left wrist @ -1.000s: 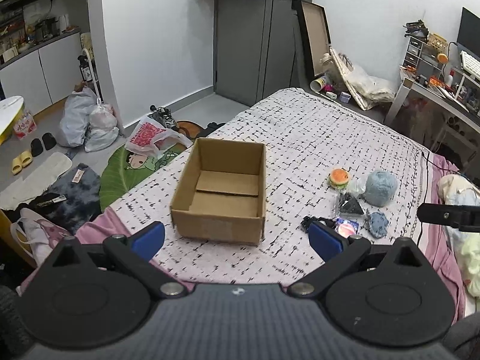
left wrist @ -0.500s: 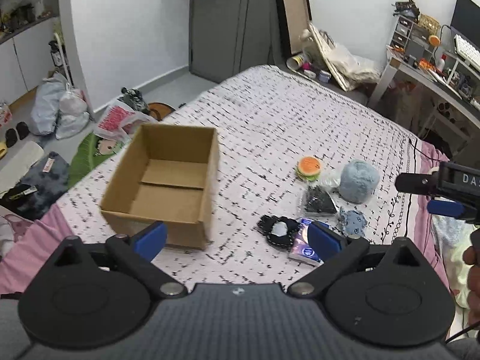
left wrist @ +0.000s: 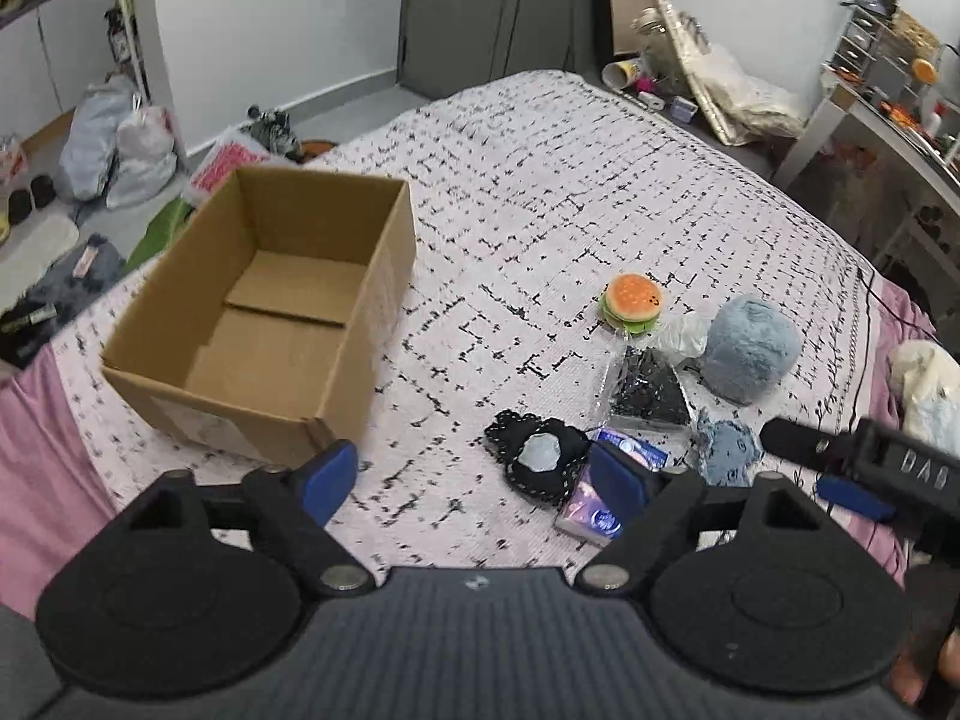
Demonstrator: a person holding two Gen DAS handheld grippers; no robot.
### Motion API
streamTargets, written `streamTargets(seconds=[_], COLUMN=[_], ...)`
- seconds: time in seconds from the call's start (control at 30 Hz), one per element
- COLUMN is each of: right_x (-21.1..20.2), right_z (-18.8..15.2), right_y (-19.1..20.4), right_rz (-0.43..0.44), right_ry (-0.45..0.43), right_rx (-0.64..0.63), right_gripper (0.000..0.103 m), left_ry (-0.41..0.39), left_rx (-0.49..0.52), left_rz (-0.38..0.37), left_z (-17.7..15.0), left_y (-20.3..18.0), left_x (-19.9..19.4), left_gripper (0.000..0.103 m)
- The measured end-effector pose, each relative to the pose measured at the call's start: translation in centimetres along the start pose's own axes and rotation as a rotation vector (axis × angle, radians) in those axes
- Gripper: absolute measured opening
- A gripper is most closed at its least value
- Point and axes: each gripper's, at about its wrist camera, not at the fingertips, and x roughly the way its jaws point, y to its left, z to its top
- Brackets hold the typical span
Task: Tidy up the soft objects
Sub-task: 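Lower the left tool onto the black keychain while the right tool lowers onto the denim heart, then close the left tool on the black keychain while the right tool grasps the denim heart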
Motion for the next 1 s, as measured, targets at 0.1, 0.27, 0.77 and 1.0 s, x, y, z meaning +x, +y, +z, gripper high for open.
streamTargets(seconds=[0.1,0.27,0.77,1.0], right_x=[1.4,3.1,7.1,8.1], right_z=[0.0,0.4,0.9,0.7], right_y=[-0.9,-3.2,-5.3,-3.7], right_rz=[-0.006,-0.019,-0.042,-0.062], right_ry=[0.019,0.042,0.091,0.094], right_rx=[0.022,0.103,0.15,0.045], right_gripper=[0.075,0.06,0.056,0.044], left_ry=[0.012,0.059,0.189,0.203], left_rx=[-0.024,-0.076,-0.191,-0.259], left_rz=[0.004,0.013,0.017,-0.033], left_z=[0.3,0.6,0.5,0.1], left_y=[-0.7,-1.1,-1.7,-1.6], left_x=[1.6,4.8,12.1,13.5], left_gripper=[0.078,0.065,0.055,0.044])
